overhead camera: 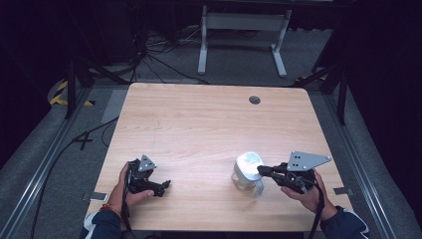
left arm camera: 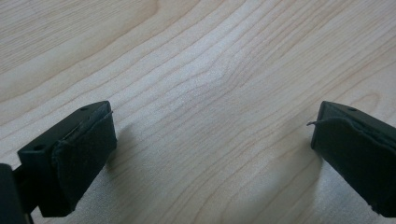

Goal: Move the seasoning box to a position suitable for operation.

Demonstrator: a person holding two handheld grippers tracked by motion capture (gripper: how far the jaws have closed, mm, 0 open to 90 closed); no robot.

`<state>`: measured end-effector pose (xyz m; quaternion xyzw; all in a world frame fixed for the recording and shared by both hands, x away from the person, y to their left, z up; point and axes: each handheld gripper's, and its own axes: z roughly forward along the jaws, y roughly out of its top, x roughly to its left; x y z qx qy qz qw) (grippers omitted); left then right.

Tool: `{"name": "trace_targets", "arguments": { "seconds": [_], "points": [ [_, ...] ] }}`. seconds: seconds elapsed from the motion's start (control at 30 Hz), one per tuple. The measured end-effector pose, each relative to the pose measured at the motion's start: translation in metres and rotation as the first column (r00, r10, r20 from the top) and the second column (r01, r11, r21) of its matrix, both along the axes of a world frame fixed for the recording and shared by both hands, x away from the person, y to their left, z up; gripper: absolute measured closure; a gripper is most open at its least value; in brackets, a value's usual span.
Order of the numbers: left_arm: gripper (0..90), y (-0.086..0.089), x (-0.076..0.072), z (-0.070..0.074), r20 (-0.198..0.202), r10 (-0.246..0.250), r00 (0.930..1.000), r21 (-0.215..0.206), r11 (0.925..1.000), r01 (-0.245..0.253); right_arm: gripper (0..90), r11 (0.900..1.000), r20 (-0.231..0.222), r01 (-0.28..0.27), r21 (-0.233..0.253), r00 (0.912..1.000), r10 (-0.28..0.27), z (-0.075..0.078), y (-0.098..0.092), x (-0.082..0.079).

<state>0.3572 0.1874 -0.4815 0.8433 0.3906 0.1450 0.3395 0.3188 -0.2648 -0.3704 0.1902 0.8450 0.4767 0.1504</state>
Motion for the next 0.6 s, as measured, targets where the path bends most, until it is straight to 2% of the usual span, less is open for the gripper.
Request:
{"name": "trace_targets", "arguments": {
  "seconds": [0.37,0.47,0.6],
  "points": [
    [0.3,-0.0001,-0.0001,0.0,0.001,0.0,1.0,0.0,1.0,0.0,89.7,1.0,-0.023,-0.03,0.003,0.9993,0.03,-0.0032,0.0012,-0.0021],
    [0.8,0.0003,0.0008,0.0002,0.017,-0.016,0.9997,0.006,0.9998,0.016,89.8,0.999,-0.016,-0.041,-0.001,0.999,0.041,-0.0032,0.0024,-0.0038],
    [4.9,-0.0004,-0.0008,0.002,0.014,-0.037,0.9992,0.002,0.9993,0.037,89.9,0.999,-0.026,-0.045,0.0,0.9987,0.045,-0.003,0.0004,-0.0042]
  ]
}}
